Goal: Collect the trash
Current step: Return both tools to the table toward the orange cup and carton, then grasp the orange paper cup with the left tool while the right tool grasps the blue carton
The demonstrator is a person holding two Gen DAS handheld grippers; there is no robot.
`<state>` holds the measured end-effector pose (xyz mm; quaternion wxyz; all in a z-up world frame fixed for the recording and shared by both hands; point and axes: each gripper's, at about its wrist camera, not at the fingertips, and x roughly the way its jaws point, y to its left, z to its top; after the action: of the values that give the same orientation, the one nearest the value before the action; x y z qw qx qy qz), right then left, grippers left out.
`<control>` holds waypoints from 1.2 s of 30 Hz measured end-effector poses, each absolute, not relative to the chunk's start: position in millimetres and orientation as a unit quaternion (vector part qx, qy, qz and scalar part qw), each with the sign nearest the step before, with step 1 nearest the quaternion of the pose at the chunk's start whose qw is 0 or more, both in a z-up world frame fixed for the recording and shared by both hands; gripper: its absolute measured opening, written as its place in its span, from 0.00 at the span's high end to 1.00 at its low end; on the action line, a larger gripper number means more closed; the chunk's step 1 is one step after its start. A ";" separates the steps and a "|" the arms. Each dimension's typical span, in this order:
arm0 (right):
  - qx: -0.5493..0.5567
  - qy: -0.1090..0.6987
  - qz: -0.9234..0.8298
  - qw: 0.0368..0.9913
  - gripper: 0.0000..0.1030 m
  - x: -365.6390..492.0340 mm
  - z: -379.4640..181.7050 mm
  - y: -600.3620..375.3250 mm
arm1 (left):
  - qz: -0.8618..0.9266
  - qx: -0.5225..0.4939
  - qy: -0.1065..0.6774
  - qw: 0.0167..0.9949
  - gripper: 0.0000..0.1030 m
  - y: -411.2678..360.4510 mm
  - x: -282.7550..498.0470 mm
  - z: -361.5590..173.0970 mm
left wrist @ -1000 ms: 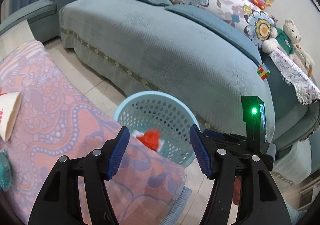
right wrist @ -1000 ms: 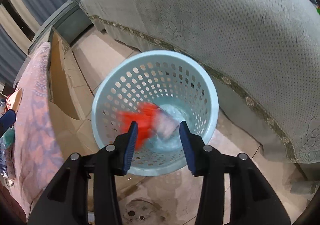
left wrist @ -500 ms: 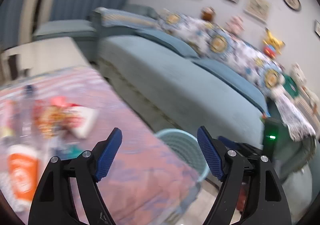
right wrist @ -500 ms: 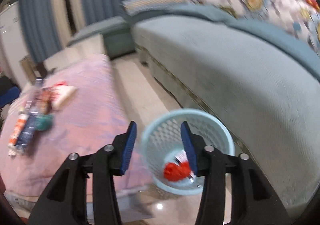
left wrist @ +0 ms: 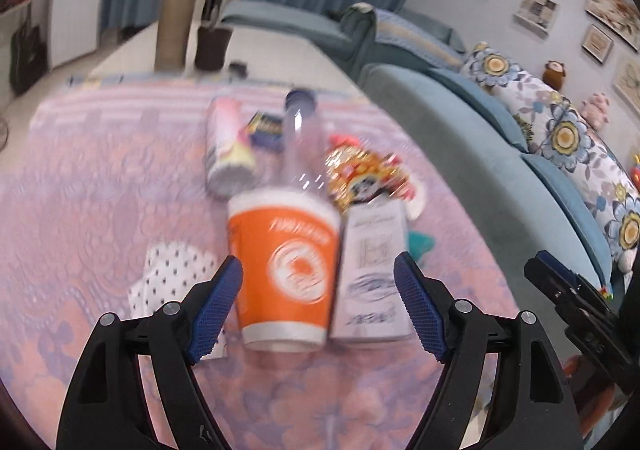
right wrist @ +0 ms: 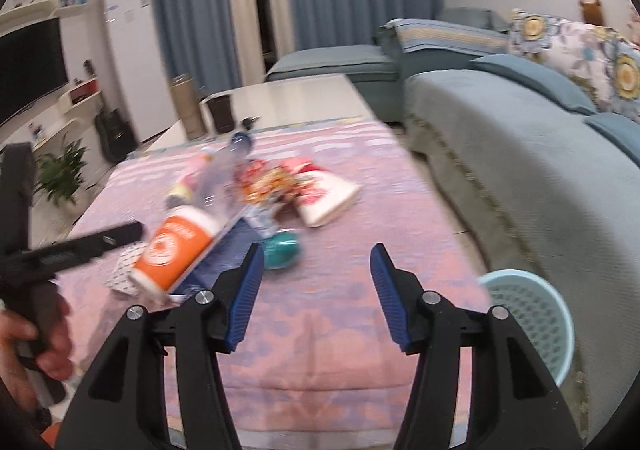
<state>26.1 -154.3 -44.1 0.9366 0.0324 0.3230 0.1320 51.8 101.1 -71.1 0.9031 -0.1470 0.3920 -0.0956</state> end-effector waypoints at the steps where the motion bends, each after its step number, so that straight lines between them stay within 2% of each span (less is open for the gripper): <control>1: 0.032 0.325 0.137 0.935 0.50 26.0 -45.6 -146.5 | -0.096 -0.148 0.398 0.900 0.27 101.8 54.1 -76.3; 10: 0.063 0.370 0.174 0.910 0.50 51.0 -66.1 -108.8 | -0.089 -0.142 0.440 0.882 0.27 104.7 74.9 -109.2; 12: 0.075 0.381 0.180 0.904 0.50 58.3 -70.8 -104.9 | -0.094 -0.141 0.447 0.878 0.35 103.7 78.9 -113.7; 13: 0.081 0.388 0.185 0.899 0.50 62.5 -73.8 -102.8 | -0.095 -0.140 0.450 0.877 0.35 104.0 80.5 -116.7; 20: 0.127 0.442 0.196 0.866 0.50 83.9 -94.3 -96.7 | -0.114 -0.198 0.434 0.872 0.38 119.6 74.3 -121.7; 27: 0.165 0.494 0.218 0.825 0.50 109.9 -121.0 -81.2 | -0.110 -0.205 0.408 0.883 0.38 125.1 57.9 -113.8; 28: 0.172 0.502 0.223 0.817 0.56 113.2 -125.8 -79.0 | -0.110 -0.204 0.406 0.884 0.38 124.9 56.2 -112.1; 36: 0.129 0.462 0.210 0.852 0.68 94.0 -98.8 -92.7 | -0.125 -0.199 0.384 0.893 0.38 116.3 47.9 -97.8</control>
<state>94.0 -92.7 -98.8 0.8517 0.1294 0.4623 0.2100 47.9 116.3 -97.8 0.8932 -0.1987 0.3836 -0.1247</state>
